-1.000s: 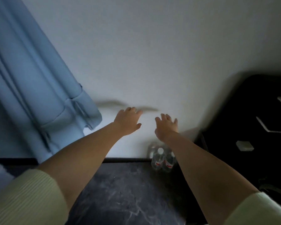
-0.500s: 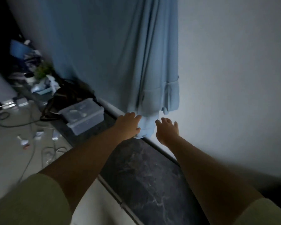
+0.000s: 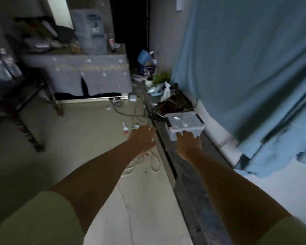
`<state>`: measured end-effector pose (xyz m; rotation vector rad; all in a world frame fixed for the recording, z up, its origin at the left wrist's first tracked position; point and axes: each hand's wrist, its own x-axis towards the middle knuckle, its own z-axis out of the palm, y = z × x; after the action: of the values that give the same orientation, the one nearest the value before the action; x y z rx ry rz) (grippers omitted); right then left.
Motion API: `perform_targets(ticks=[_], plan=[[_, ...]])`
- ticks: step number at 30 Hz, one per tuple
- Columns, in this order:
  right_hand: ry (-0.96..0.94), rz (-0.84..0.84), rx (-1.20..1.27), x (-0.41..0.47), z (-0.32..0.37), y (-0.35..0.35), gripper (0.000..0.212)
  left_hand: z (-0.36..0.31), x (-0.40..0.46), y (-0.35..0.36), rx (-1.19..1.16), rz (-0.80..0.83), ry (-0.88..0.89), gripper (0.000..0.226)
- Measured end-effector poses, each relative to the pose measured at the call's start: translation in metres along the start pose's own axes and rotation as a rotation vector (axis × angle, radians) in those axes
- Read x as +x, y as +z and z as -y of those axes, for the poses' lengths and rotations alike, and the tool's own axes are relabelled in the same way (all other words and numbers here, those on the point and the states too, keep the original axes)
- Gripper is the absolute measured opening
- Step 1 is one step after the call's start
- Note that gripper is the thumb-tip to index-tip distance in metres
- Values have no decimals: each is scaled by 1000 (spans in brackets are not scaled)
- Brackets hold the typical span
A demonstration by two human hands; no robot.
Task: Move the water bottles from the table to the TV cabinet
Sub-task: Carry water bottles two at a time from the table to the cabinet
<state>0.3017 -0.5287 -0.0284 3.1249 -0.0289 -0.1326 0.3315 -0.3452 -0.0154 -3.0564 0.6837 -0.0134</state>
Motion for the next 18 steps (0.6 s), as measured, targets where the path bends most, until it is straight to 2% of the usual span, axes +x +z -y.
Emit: perform_targets(ticks=[5, 7, 12, 18], plan=[[-138, -44, -16, 14, 131, -9, 46, 112, -60, -13, 48, 12, -131, 60], [-238, -59, -8, 19, 205, -12, 45, 172, -94, -17, 49, 19, -231, 60], [-376, -27, -35, 31, 332, -29, 46, 273, -155, -26, 50, 11, -403, 59], [-551, -15, -59, 47, 445, -35, 45, 360, -210, -27, -37, -15, -590, 58]])
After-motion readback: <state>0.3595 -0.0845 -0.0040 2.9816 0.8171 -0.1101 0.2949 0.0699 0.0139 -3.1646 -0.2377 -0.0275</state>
